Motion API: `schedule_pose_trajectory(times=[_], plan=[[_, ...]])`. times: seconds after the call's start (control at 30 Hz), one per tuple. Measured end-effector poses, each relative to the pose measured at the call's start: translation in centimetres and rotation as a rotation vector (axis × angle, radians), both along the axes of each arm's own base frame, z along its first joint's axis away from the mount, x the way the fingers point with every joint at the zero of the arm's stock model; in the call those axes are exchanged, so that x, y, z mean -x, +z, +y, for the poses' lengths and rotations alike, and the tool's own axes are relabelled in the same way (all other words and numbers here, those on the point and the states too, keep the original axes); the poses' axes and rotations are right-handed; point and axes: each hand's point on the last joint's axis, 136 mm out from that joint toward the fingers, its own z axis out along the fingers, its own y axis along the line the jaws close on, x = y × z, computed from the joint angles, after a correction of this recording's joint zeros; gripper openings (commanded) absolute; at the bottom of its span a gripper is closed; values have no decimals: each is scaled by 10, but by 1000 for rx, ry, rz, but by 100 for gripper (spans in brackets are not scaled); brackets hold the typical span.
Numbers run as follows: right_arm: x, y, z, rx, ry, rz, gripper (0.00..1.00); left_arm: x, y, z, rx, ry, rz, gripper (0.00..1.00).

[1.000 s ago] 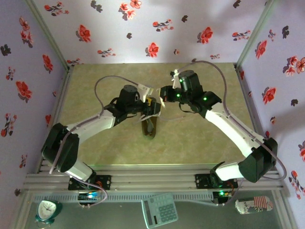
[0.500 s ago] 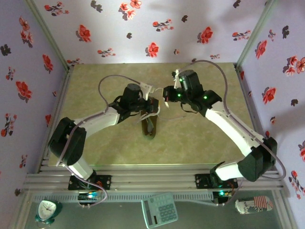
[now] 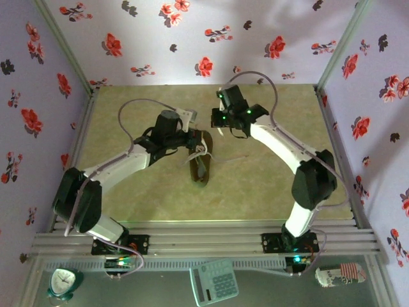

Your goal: Tie the shoes

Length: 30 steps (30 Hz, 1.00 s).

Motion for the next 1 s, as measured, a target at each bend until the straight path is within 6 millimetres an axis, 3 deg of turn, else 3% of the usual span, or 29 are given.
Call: schedule_pose_trajectory(times=[0.23,0.4,0.5,0.77,1.0], plan=[[-23,-20,23,6,49,30,1,-9,-13,30,-64,88,47,0],[-30,-37,26,48,60,54,39,-14,-21,48,-102,134,84,0],[-27,-41,13,94,34,38,50,-17,-17,51,-109,145,91,0],[30,-39,-57,187,-53,-2,49,-34,2,48,-99,162,74,0],[52,-81,-92,336,-45,88,51,-44,2,46,-124,158,81,0]])
